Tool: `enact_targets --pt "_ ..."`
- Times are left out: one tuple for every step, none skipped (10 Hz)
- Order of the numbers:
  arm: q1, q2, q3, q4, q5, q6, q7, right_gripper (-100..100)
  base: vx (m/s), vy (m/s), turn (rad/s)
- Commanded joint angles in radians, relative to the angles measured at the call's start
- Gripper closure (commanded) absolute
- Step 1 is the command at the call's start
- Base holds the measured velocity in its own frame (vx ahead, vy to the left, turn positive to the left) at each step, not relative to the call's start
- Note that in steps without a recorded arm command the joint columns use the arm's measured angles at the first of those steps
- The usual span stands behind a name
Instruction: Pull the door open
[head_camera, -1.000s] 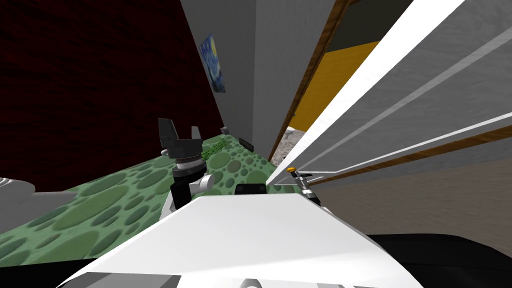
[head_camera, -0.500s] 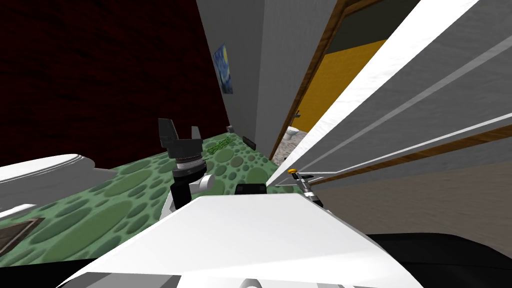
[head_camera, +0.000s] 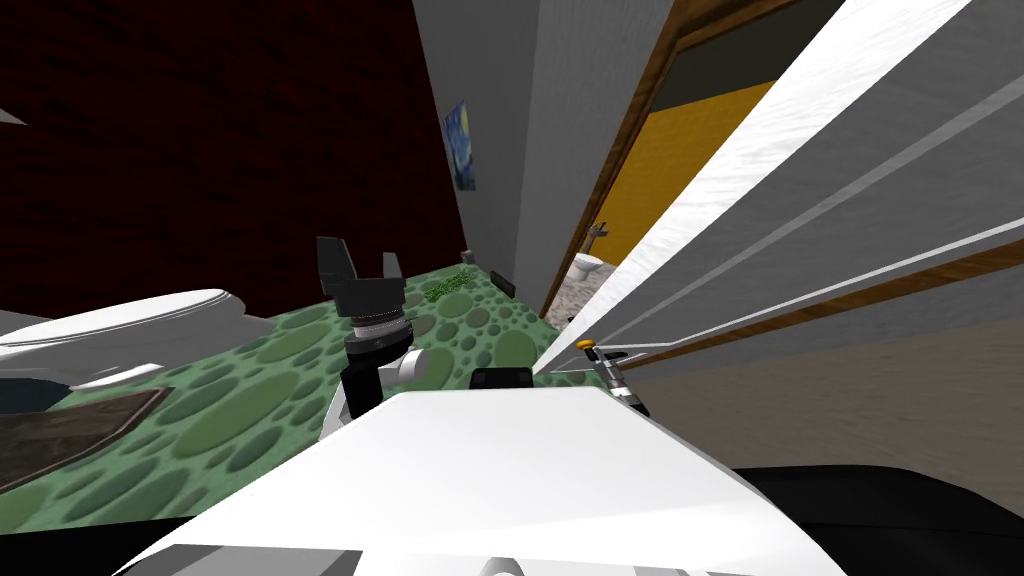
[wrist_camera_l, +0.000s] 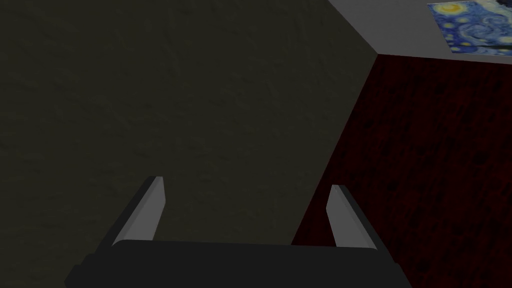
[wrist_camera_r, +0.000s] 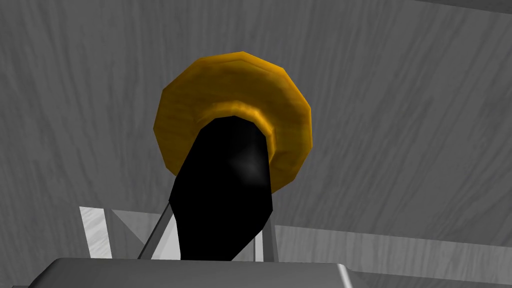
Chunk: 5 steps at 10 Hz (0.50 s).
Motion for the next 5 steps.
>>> enact_targets --pt "-0.003 -0.002 0.002 0.008 0.002 -0.010 -0.002 100 -0.190 -0.045 0.150" --pt "-0.005 -0.004 0.002 0.014 0.003 -0.015 -0.004 100 -0.157 -0.053 0.102" --pt "-0.007 -0.007 0.003 0.020 0.004 -0.021 -0.005 100 -0.189 -0.056 0.126" --pt "-0.009 -0.009 0.003 0.027 0.004 -0.027 -0.007 100 -0.202 -0.042 0.162" --pt "-0.012 -0.012 0.004 0.034 0.005 -0.034 -0.009 100 -0.241 -0.078 0.146"
